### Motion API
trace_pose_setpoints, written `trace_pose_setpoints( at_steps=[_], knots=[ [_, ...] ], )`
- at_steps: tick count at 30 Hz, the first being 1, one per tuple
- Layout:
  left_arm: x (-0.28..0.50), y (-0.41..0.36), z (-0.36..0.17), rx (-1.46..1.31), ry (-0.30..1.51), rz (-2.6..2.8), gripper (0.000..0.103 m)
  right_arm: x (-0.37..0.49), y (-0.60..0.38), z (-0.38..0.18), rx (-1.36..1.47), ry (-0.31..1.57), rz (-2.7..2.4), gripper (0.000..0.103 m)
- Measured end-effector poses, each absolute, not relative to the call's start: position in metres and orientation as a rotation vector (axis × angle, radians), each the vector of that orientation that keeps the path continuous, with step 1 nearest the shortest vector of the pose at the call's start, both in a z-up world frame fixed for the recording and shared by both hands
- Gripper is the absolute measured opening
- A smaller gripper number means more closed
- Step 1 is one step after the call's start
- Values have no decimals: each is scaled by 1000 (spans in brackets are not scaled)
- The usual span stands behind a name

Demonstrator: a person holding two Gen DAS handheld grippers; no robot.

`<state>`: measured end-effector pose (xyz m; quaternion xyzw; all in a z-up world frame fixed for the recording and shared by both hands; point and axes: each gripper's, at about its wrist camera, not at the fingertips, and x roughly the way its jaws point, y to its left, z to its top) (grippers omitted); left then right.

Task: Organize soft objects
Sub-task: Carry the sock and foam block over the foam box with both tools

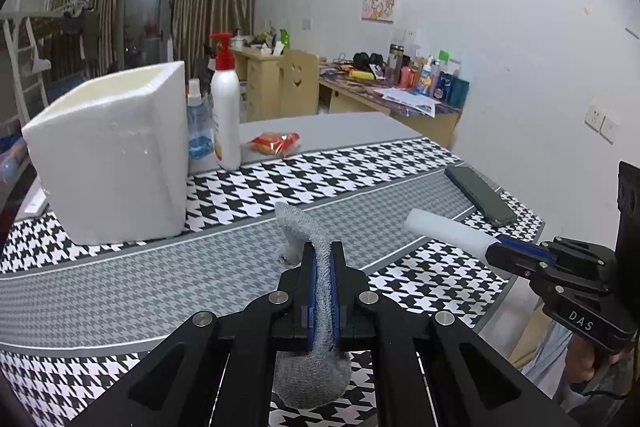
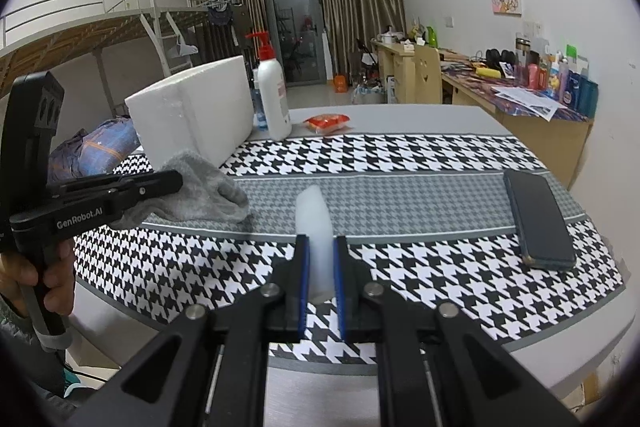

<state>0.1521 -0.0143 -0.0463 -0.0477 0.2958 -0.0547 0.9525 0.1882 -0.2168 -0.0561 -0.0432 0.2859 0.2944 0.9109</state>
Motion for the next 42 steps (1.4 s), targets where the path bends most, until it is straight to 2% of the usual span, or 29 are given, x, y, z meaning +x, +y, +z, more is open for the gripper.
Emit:
trace_pose_setpoints(
  at_steps=[25,42],
  knots=[
    [144,1,-17,-74,535,-79,6,186,-194,-28,-99,506,658,14],
    [165,25,-2,-46,521,3,6,199,-166,-11,-96,473,698,14]
  ],
)
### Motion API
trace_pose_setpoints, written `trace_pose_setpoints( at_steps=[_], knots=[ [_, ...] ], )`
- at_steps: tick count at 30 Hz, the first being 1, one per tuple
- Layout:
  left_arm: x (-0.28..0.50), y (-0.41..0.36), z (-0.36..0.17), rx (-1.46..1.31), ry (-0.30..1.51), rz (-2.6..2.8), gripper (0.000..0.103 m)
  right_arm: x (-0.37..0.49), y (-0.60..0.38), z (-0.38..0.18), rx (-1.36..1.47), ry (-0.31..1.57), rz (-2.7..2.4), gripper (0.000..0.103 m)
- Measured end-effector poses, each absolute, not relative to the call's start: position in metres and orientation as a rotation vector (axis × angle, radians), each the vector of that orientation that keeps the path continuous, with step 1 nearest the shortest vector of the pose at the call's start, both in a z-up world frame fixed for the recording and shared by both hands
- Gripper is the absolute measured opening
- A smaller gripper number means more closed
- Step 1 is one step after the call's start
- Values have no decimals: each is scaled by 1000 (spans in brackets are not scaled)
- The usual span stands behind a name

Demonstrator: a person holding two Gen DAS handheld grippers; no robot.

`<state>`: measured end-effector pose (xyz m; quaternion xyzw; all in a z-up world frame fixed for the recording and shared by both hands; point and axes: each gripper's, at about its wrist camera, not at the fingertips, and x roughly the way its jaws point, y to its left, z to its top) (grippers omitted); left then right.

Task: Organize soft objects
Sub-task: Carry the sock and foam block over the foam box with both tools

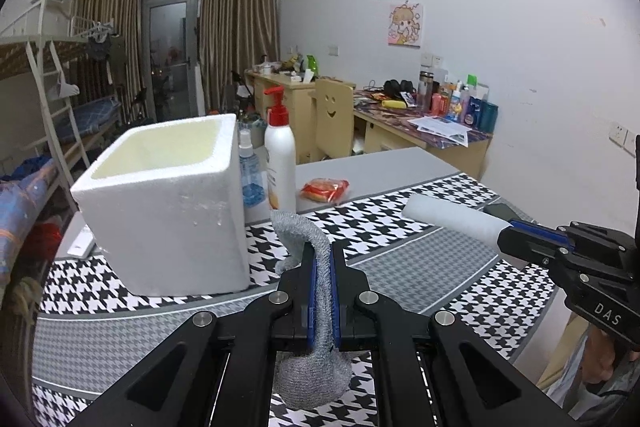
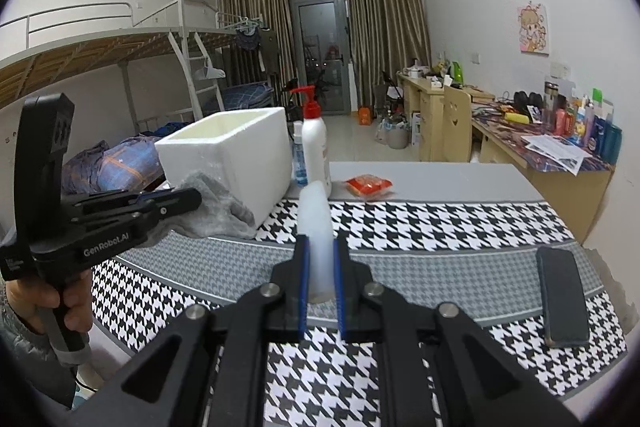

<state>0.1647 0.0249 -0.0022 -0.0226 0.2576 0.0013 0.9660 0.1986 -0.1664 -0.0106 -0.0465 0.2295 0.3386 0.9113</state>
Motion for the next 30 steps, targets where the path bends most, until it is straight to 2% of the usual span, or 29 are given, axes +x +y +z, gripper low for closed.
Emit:
trace_pose_setpoints(
  at_steps=[30],
  knots=[
    [180,51,49,-28,419,29,6,219,-120,29,-119,430,762,14]
  ],
)
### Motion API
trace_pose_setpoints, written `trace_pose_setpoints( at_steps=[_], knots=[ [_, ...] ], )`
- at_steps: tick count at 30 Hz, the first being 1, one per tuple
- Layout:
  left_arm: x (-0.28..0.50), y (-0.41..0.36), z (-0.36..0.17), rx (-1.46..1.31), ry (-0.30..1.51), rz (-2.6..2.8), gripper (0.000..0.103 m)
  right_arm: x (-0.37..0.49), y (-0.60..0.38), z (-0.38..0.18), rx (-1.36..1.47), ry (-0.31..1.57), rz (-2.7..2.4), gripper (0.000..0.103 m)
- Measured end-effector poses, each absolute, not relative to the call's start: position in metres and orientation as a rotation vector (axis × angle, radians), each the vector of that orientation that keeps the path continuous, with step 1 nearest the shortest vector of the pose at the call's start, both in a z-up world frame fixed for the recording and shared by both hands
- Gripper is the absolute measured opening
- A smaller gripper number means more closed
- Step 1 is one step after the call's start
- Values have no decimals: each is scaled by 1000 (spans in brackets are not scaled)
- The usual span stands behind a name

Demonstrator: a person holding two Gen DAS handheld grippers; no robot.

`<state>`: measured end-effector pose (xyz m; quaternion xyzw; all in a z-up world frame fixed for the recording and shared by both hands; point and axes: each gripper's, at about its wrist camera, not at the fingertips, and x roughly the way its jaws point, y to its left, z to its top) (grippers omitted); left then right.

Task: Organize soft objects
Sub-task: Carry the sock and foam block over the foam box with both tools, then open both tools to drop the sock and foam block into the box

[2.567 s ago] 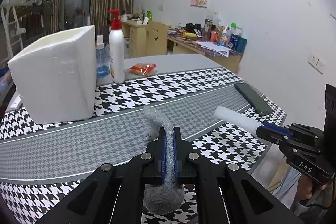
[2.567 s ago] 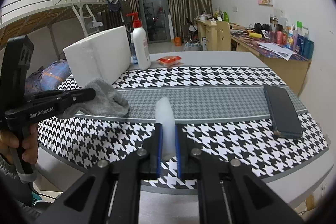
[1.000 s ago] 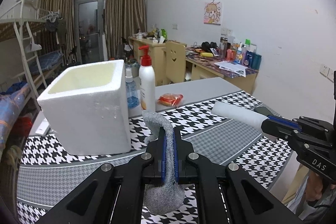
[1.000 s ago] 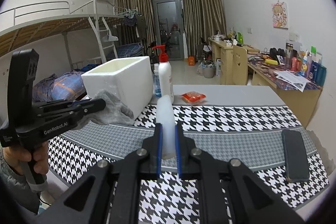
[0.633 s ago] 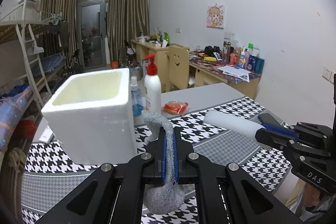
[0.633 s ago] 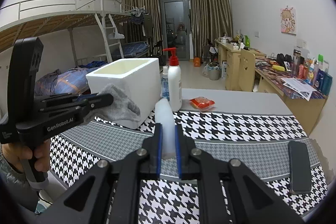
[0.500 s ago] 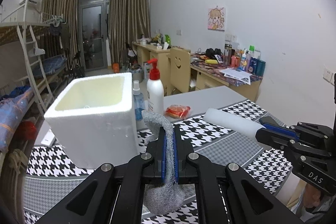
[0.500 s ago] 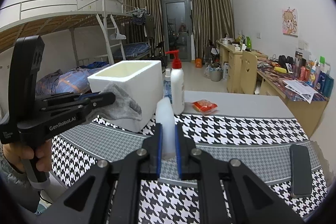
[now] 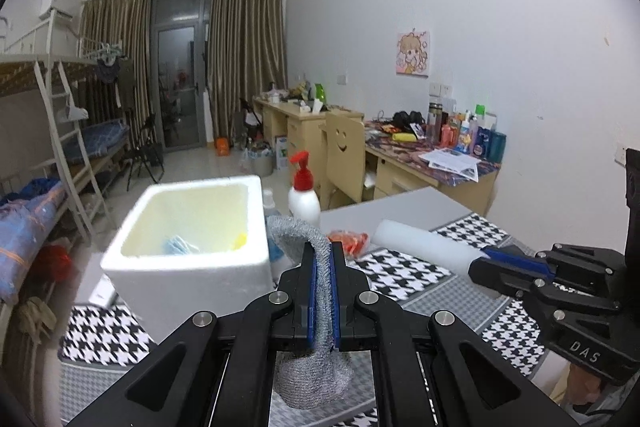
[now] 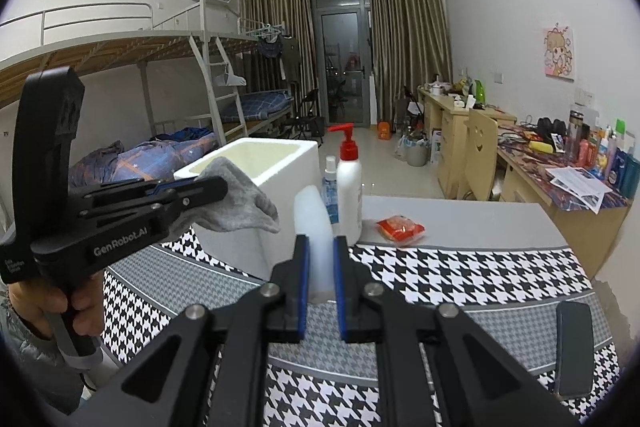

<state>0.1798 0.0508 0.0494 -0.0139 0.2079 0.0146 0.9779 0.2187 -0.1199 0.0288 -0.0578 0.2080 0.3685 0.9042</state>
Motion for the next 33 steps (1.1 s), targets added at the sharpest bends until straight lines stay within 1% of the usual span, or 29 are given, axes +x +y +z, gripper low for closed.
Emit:
trace_pose_setpoints(
  at_steps=[13,27,33],
  knots=[
    [200,77,71,-19,373,110,6,234,-96,48,-134,414,780,14],
    [220,107,75,-33,349,176,6,255,-72,59,-133,425,791,14],
    [237,122,70,-46,373,205,6,258,-62,64,-146,428,803,14]
  ],
)
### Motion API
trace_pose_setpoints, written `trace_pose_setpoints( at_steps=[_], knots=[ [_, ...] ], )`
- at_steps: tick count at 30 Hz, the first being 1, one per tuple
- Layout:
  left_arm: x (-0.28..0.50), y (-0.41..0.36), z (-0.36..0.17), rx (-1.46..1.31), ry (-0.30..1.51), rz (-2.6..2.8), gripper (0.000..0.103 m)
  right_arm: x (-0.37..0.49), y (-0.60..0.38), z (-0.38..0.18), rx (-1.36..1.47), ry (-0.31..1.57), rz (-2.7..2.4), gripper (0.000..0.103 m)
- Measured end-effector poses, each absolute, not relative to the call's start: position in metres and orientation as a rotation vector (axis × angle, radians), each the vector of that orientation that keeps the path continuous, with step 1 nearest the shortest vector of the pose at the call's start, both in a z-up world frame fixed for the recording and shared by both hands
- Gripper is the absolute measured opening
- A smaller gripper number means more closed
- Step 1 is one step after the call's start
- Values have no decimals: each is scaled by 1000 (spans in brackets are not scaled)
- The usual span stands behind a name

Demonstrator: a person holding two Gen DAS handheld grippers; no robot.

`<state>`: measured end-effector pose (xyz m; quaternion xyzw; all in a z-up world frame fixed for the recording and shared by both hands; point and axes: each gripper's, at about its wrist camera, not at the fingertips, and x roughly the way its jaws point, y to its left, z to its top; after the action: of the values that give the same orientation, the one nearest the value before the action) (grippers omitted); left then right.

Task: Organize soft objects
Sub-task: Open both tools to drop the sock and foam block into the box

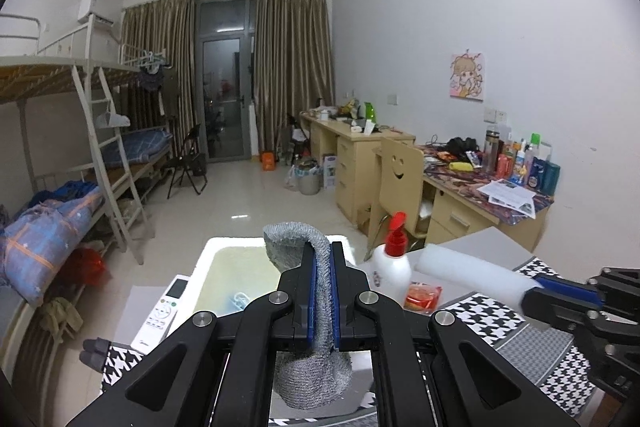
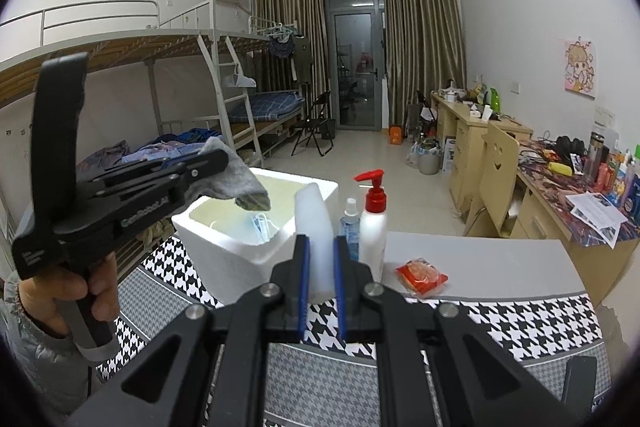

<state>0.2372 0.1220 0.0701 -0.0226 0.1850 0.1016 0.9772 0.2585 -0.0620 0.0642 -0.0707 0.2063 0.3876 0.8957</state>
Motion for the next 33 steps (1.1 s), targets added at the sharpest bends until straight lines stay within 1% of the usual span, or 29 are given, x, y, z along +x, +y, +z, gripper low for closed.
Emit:
trace_pose_setpoints(
  at_steps=[9,11,13,15,17,19,21,24,33],
  knots=[
    [256,138,59,-59,406,229,6,264,-46,65,-167,438,813,14],
    [262,144,56,-75,417,228,8,266,-43,65,-170,444,813,14],
    [268,150,52,-79,444,225,22,267,-40,64,-172,452,812,14],
    [269,155,49,-90,453,237,66,268,-36,63,-178,458,810,14],
    [266,160,49,-99,432,276,84,268,-34,63,-190,457,806,14],
    [259,166,52,-100,413,296,87,268,-31,63,-196,454,806,14],
    [255,170,53,-103,409,310,94,269,-27,65,-202,449,807,14],
    [244,178,56,-111,393,339,98,271,-18,67,-208,450,817,14],
    [216,192,64,-115,370,394,102,277,11,65,-204,481,864,14]
  ],
)
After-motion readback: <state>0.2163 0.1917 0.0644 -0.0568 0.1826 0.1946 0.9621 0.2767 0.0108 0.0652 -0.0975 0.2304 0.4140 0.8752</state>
